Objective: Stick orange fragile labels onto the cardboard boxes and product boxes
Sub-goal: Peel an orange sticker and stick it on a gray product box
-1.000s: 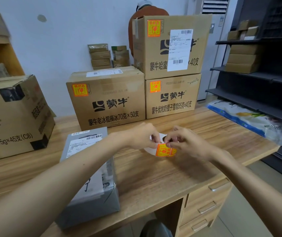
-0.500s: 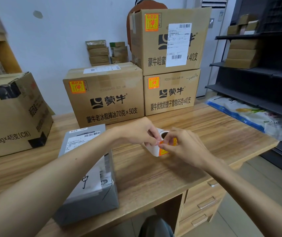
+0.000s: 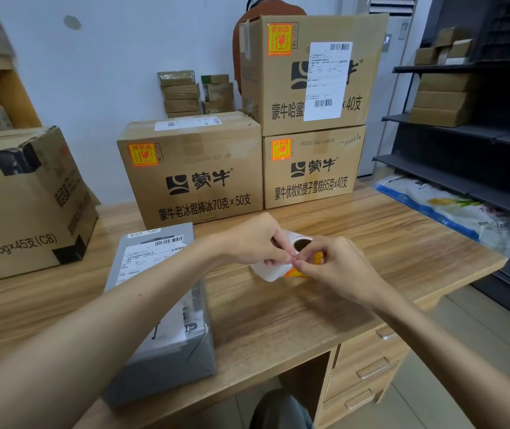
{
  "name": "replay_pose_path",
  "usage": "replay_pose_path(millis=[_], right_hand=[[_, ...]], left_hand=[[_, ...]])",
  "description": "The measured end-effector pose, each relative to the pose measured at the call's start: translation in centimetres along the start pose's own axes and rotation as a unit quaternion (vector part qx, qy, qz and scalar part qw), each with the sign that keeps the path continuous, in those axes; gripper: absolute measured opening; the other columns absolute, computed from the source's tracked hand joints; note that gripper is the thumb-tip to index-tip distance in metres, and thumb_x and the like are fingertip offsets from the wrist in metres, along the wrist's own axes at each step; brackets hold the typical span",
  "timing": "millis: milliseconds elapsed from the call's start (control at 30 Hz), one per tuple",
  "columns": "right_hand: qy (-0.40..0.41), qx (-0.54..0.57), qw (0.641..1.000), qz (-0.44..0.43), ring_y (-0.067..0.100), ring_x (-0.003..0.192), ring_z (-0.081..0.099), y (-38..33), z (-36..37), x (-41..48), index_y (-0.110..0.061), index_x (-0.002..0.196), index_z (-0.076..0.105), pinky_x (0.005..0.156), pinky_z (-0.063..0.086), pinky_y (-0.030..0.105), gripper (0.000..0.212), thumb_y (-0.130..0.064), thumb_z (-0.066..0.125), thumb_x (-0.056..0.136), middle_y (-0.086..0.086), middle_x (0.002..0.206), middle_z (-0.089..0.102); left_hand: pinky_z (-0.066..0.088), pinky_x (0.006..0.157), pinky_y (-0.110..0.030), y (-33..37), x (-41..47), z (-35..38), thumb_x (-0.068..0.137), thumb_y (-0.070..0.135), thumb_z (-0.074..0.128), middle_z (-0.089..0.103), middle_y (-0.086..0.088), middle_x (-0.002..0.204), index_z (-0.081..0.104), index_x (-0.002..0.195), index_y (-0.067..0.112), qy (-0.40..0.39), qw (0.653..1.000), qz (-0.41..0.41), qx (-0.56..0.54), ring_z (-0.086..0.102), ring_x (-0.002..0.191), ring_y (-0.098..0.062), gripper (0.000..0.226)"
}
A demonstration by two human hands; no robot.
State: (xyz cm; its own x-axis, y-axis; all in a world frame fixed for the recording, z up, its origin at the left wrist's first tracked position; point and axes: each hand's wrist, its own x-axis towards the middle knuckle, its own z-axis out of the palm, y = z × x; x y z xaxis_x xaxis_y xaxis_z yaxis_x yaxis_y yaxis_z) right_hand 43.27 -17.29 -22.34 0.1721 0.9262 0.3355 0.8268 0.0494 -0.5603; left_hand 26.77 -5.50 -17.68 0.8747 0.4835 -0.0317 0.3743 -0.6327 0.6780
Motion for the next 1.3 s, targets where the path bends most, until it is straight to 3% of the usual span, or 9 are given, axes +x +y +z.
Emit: replay_pose_path(millis=[133,367,467,700,767,1033,1167,1233,1300], right_hand=[[0.010,0.034,0.999,0.032,0.004,0.060,0.052,0.3,0.2,0.1,-0.033,0.074,0.075,0.060,0.042,0.029,0.007,-0.039,0.073,0.078,-0.017,0.073,0.067],[0.017,0.142,0.988,0.061,0.000,0.052,0.046,0.4,0.3,0.3,-0.030,0.060,0.070,0.055,0.032,0.016,0.028,-0.012,0.076,0.080,-0.020,0.059,0.063],[0.014,0.164,0.984,0.073,0.000,0.051,0.043,0.7,0.2,0.2,-0.024,0.058,0.069,0.055,0.031,0.017,0.029,-0.006,0.073,0.080,-0.017,0.058,0.061],[0.009,0.217,0.971,0.097,0.010,0.065,0.045,0.9,-0.9,-0.7,-0.007,0.059,0.062,0.062,0.033,0.027,0.016,-0.021,0.061,0.067,-0.006,0.059,0.056],[0.019,0.234,0.967,0.100,0.009,0.063,0.042,0.6,-1.5,-0.9,-0.010,0.055,0.058,0.058,0.030,0.021,0.015,-0.022,0.055,0.063,-0.005,0.058,0.051],[0.077,0.274,0.954,0.096,0.013,0.068,0.043,0.7,-3.6,-1.5,-0.014,0.055,0.052,0.073,0.034,0.036,0.014,-0.019,0.056,0.067,0.002,0.062,0.048],[0.121,0.152,0.981,0.020,0.011,0.061,0.044,0.1,-4.0,-1.5,-0.013,0.065,0.055,0.065,0.037,0.036,0.018,-0.010,0.063,0.081,-0.006,0.061,0.053],[0.151,-0.011,0.986,-0.063,0.010,0.061,0.045,-0.7,-3.8,-1.1,-0.019,0.069,0.053,0.067,0.035,0.035,0.018,-0.021,0.060,0.084,-0.009,0.066,0.053],[0.172,-0.158,0.961,-0.145,0.016,0.061,0.047,-1.5,-3.3,-0.3,-0.019,0.073,0.053,0.068,0.032,0.034,0.015,-0.027,0.055,0.086,-0.010,0.071,0.051]], left_hand=[[0.053,0.065,-0.021,0.2,-0.1,0.1,0.089,0.007,0.074,0.073,-0.004,0.076,0.082,0.099,0.009,0.014,1.000,-0.009,0.005,0.057,0.063,-0.006,0.013],[0.049,0.056,-0.021,-0.1,-0.1,-0.2,0.088,0.007,0.071,0.072,-0.004,0.073,0.082,0.091,0.010,0.061,0.997,-0.027,0.036,0.056,0.057,-0.004,0.012],[0.048,0.053,-0.019,-0.3,-0.1,-0.5,0.089,0.006,0.071,0.066,0.006,0.063,0.081,0.086,0.011,0.070,0.996,-0.033,0.038,0.053,0.050,0.001,0.012],[0.051,0.055,-0.019,-0.6,0.0,-1.0,0.090,0.006,0.070,0.073,-0.013,0.075,0.080,0.087,0.009,0.066,0.995,-0.052,0.055,0.059,0.060,-0.011,0.011],[0.050,0.054,-0.017,-0.6,0.0,-1.1,0.090,0.006,0.070,0.074,-0.015,0.077,0.080,0.087,0.007,0.063,0.995,-0.057,0.058,0.060,0.061,-0.012,0.010],[0.051,0.054,-0.018,-0.5,0.0,-1.3,0.092,0.008,0.069,0.075,-0.018,0.089,0.080,0.095,0.006,0.067,0.993,-0.059,0.073,0.061,0.064,-0.013,0.011],[0.048,0.052,-0.018,0.0,-0.3,-1.4,0.094,0.022,0.072,0.070,-0.003,0.106,0.073,0.119,0.014,0.104,0.991,-0.051,0.068,0.061,0.064,-0.009,0.026],[0.048,0.059,-0.021,0.7,-0.7,-1.5,0.094,0.028,0.071,0.070,0.005,0.102,0.076,0.112,0.019,0.162,0.985,-0.036,0.044,0.060,0.073,-0.010,0.021],[0.047,0.062,-0.026,1.2,-1.1,-1.7,0.093,0.036,0.071,0.072,0.007,0.087,0.081,0.091,0.020,0.219,0.974,-0.046,-0.023,0.057,0.071,-0.011,0.018]])
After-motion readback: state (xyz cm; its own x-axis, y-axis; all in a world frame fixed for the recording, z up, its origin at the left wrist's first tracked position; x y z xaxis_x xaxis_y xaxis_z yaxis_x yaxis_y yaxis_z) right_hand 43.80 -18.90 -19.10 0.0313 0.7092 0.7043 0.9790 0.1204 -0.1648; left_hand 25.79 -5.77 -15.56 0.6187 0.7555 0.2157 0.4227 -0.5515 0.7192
